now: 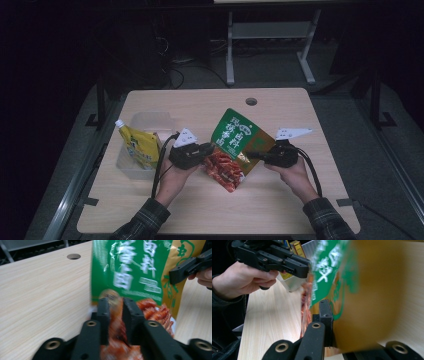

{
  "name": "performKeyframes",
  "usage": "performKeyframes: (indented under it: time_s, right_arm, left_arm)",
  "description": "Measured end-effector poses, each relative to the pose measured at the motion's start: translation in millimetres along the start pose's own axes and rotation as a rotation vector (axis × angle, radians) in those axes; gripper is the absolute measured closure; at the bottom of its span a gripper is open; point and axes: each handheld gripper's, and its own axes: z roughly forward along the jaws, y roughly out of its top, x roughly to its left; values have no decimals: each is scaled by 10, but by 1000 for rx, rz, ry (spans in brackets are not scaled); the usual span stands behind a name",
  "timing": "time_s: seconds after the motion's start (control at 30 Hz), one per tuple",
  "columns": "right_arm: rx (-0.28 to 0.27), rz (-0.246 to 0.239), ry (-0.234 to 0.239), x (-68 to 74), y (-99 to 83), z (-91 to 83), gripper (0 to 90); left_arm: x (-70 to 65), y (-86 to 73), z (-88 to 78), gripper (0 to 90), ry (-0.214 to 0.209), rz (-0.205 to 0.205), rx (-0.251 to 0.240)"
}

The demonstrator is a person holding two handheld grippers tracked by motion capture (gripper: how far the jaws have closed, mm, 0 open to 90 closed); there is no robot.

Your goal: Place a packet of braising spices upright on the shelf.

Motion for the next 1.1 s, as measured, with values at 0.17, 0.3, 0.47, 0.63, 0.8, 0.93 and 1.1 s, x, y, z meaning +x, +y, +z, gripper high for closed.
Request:
performKeyframes:
  time_s: [0.17, 0.3, 0.47, 0.63, 0.8, 0.93, 1.1]
  right_arm:
    - [14, -24, -26, 15, 42, -41, 897]
    - [21, -38, -28, 28, 104, -78, 897]
    - [35, -54, -37, 74, 212, -92, 897]
    - [47, -75, -34, 96, 311, -53, 897]
    - [81, -107, -54, 148, 456, 48, 897]
    - [107, -126, -69, 180, 584, 180, 897]
    - [119, -153, -70, 208, 759, 321, 897]
  left_arm:
    - [-108, -54, -10, 545, -20, 59, 64]
    - [-180, -148, -35, 448, -57, 91, 124]
    - [-215, -271, -103, 360, -128, 76, 171]
    - [-260, -427, -160, 290, -182, 68, 203]
    - [-282, -519, -232, 216, -202, 82, 215]
    - [-303, -588, -263, 178, -217, 77, 226]
    - [-326, -597, -232, 163, -230, 103, 234]
